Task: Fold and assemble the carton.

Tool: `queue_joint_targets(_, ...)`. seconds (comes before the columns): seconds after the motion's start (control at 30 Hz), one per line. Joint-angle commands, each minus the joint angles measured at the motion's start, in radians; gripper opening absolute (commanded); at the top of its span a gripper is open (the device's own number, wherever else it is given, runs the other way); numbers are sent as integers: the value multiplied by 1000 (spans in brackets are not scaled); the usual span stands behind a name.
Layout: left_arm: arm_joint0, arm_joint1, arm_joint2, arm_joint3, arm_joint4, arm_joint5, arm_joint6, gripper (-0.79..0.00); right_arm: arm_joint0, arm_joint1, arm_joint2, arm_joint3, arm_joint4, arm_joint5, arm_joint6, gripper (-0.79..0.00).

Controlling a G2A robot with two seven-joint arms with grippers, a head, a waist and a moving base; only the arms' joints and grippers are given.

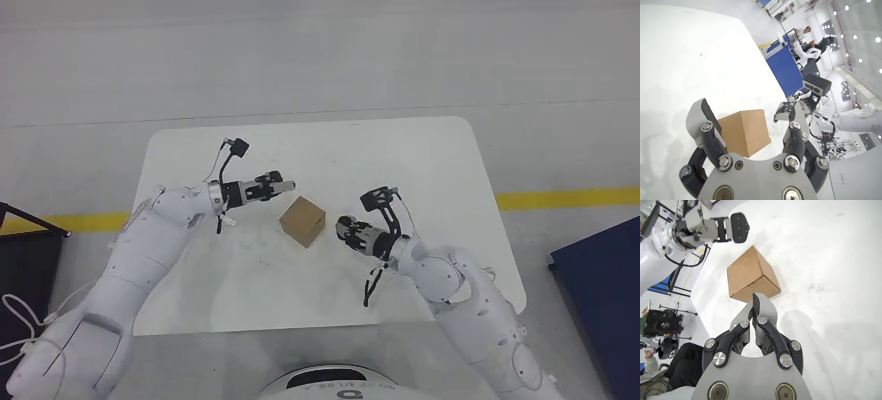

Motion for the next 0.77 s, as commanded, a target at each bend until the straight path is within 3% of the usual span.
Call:
queue_joint_targets(0.0, 28, 11, -34, -5, -67, -78, -7, 0, -35, 7, 57, -54, 8, -5, -39, -785)
queue_joint_targets(0.03, 43, 14, -47, -7, -101, -120, -11, 0, -52, 10, 79, -74, 11, -8, -53, -696)
queue_joint_targets(0.07, 60, 17, -55, -20, -144, -165, -3, 0, -68, 13, 97, -95, 16, -15, -58, -496)
queue_joint_targets(0.1, 78, 18, -48, -55, -181, -188, 21, 0, -72, 14, 102, -102, 17, -18, -58, 0)
queue_joint_targets(0.13, 78, 18, -48, -55, -181, -188, 21, 0, -72, 14, 102, -102, 17, -18, -58, 0)
queue_joint_targets(0.17, 75, 18, -52, -49, -173, -184, 14, -1, -74, 14, 103, -104, 17, -18, -59, -777)
queue_joint_targets(0.23, 80, 18, -49, -67, -202, -193, 25, 0, -73, 14, 103, -103, 18, -18, -58, -726)
queue_joint_targets(0.43, 78, 18, -48, -55, -180, -188, 20, 0, -72, 14, 102, -102, 17, -18, -57, -329)
queue_joint_targets(0.53, 78, 18, -48, -55, -181, -188, 21, 0, -72, 14, 102, -102, 17, -18, -57, -186)
queue_joint_targets(0.63, 78, 18, -48, -55, -181, -188, 21, 0, -72, 14, 102, -102, 17, -18, -58, -71)
queue_joint_targets(0.73, 78, 18, -48, -55, -181, -188, 21, 0, -72, 14, 102, -102, 17, -18, -58, -16)
